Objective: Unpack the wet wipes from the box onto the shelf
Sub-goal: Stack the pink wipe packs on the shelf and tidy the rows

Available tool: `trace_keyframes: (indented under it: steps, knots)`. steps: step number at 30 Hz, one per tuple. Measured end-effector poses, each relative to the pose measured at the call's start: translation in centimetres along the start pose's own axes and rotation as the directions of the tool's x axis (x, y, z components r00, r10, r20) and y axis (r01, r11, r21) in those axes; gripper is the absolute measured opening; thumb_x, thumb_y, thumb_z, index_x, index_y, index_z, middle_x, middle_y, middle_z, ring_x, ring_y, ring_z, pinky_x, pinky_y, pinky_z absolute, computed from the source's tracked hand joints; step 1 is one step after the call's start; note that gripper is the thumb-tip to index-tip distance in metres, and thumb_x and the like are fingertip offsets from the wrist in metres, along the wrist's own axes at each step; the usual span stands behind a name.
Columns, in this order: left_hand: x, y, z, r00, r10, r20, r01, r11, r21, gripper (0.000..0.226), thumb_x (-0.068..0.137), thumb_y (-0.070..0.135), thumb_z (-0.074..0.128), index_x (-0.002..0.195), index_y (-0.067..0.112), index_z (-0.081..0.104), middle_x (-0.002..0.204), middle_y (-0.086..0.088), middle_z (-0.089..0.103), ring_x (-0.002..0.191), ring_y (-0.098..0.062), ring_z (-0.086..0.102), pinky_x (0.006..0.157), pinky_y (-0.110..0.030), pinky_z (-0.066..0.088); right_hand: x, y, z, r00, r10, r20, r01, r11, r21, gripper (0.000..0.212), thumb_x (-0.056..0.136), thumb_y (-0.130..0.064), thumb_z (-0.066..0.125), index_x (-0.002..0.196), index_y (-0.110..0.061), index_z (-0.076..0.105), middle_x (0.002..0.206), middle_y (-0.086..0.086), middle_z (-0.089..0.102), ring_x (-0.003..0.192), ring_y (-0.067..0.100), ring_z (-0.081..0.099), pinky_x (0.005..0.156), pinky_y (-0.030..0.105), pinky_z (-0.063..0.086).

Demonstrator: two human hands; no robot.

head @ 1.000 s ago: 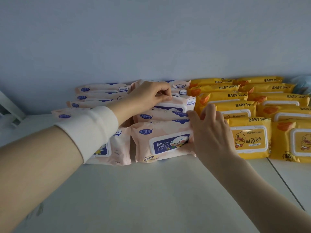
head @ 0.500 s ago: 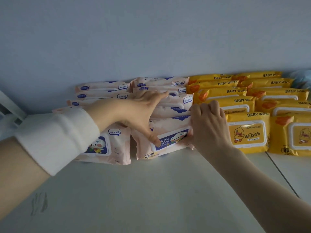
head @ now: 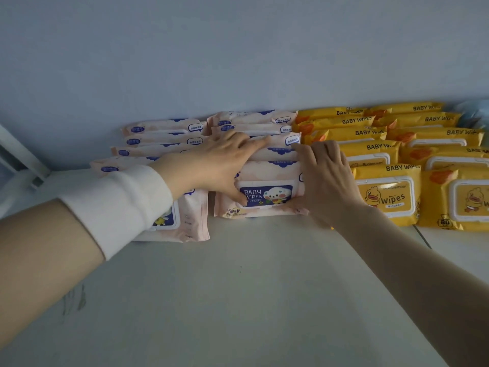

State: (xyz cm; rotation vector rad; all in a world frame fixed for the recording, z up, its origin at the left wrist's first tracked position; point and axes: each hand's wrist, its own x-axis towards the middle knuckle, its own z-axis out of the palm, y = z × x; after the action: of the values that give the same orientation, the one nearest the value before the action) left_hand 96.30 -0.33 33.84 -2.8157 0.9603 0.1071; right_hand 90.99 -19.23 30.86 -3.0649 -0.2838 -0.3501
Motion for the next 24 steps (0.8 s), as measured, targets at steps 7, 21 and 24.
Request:
trace_keyframes:
  steps: [7,21,24]
  knots:
    - [-0.2,0.0,0.4,0.999,-0.02,0.031,0.021,0.999,-0.038,0.126,0.057,0.059,0.077,0.148,0.031,-0.005,0.145,-0.002,0.02,0.137,-0.022,0.015,0.111,-0.046,0.027,-0.8,1.6,0.6,0.998,-0.018,-0.057,0.019,1.0,0.009,0.098,0.065,-0.037,0.081,0.144,-0.011,0.029,0.134,0.01,0.045,0.124,0.03,0.036,0.105,0.038,0.031]
    - [0.0,-0.1,0.0,0.998,-0.024,0.055,0.02,0.997,0.068,0.133,0.053,0.06,0.079,0.148,0.03,-0.01,0.151,-0.004,0.013,0.14,-0.025,0.013,0.114,-0.05,0.019,-1.3,1.6,0.6,0.999,-0.022,-0.045,0.022,1.0,0.018,0.116,0.061,-0.05,0.08,0.148,-0.014,0.013,0.144,0.008,0.033,0.13,0.028,0.029,0.111,0.036,0.023]
    - [-0.1,-0.5,-0.2,1.0,-0.021,0.023,0.017,0.986,0.163,0.133,0.051,0.066,0.075,0.148,0.03,-0.008,0.149,-0.004,0.02,0.136,-0.027,0.023,0.114,-0.046,0.021,-1.5,1.8,0.8,0.998,-0.025,-0.062,0.028,0.998,0.054,0.117,0.058,-0.05,0.081,0.148,-0.013,0.016,0.147,0.009,0.032,0.132,0.03,0.03,0.111,0.04,0.024]
